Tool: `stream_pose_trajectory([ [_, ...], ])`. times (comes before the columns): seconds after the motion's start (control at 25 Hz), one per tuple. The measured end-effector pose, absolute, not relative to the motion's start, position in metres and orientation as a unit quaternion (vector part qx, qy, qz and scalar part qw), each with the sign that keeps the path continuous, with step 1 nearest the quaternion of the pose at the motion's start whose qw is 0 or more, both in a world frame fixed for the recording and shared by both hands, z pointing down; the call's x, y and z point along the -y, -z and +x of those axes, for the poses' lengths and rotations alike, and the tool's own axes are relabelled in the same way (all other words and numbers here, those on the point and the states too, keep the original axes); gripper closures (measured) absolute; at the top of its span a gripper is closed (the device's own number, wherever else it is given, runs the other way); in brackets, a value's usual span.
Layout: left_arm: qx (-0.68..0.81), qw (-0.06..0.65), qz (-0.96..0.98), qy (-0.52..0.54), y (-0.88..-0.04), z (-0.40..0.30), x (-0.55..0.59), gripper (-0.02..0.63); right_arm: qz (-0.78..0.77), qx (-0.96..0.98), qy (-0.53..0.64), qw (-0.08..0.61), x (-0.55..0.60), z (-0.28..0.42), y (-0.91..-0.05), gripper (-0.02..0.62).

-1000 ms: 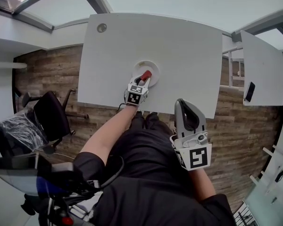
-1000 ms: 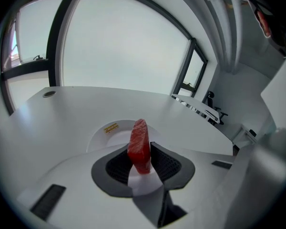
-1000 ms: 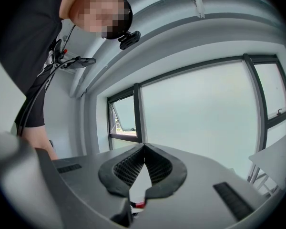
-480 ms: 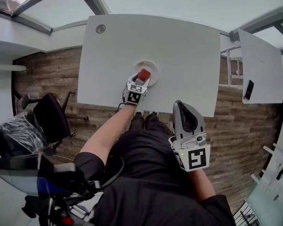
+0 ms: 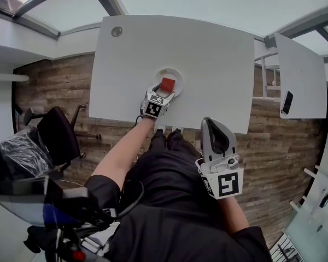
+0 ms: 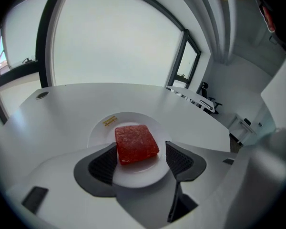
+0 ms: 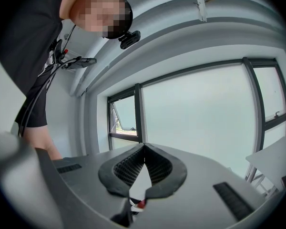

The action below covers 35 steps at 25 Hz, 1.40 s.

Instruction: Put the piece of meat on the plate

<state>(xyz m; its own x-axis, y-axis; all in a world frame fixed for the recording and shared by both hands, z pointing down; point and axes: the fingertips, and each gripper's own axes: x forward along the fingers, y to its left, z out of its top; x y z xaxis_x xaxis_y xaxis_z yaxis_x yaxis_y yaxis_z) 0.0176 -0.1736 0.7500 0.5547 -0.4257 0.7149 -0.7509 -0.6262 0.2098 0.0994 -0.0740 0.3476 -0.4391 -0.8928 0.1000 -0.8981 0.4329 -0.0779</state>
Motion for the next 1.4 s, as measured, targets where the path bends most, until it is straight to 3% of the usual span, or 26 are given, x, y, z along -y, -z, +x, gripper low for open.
stream_pose_trajectory([
  [0.6, 0.374, 0.256, 0.852, -0.261, -0.703, 0.010, 0.162, 0.307, 0.532, 0.845, -0.059, 0.011, 0.067, 0.098, -0.347, 0.590],
  [0.76, 0.393, 0.237, 0.853, -0.248, -0.686, -0.007, 0.154, 0.405, 0.530, 0.846, -0.059, 0.006, 0.065, 0.092, -0.348, 0.589],
  [0.96, 0.433, 0.216, 0.847, -0.219, -0.653, -0.015, 0.152, 0.590, 0.533, 0.844, -0.061, 0.009, 0.068, 0.103, -0.351, 0.590],
  [1.4, 0.456, 0.182, 0.857, -0.157, -0.570, -0.003, 0.141, 0.600, 0.515, 0.855, -0.054, -0.001, 0.078, 0.088, -0.347, 0.590],
])
